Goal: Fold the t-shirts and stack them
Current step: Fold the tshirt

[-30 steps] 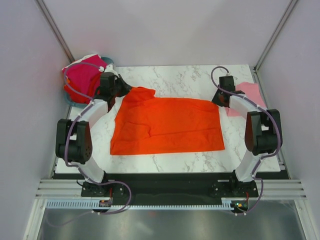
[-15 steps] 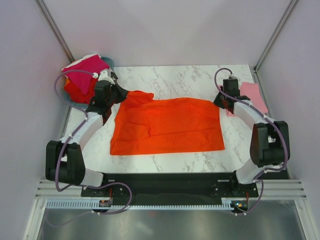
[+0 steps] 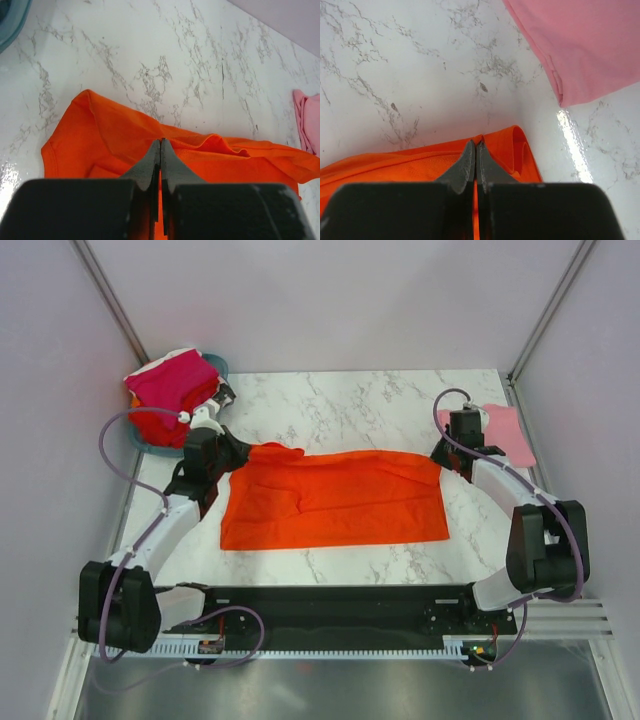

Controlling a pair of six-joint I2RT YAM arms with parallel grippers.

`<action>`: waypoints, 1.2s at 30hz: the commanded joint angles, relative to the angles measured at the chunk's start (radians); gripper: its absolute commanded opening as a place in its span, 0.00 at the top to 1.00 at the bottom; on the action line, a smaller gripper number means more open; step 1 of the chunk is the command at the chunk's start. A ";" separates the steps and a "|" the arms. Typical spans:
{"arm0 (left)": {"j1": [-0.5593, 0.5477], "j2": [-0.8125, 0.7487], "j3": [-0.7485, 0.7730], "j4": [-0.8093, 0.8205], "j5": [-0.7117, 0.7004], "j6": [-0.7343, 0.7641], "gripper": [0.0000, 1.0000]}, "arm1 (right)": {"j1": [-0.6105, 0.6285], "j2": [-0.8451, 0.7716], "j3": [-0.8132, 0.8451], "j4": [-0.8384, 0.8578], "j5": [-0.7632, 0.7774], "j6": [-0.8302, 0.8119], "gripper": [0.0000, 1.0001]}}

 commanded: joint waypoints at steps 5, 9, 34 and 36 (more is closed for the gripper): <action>-0.012 -0.107 -0.087 0.004 -0.020 -0.049 0.98 | -0.004 0.006 0.022 0.046 0.048 -0.003 1.00; -0.014 -0.128 -0.137 0.001 -0.009 -0.057 0.98 | -0.006 0.028 0.023 0.057 0.035 -0.006 1.00; -0.015 -0.430 -0.392 -0.141 0.022 -0.144 0.98 | -0.006 -0.087 -0.262 0.221 0.003 0.062 1.00; -0.015 -0.469 -0.427 -0.143 0.013 -0.186 0.98 | -0.006 -0.092 -0.303 0.265 0.000 0.092 1.00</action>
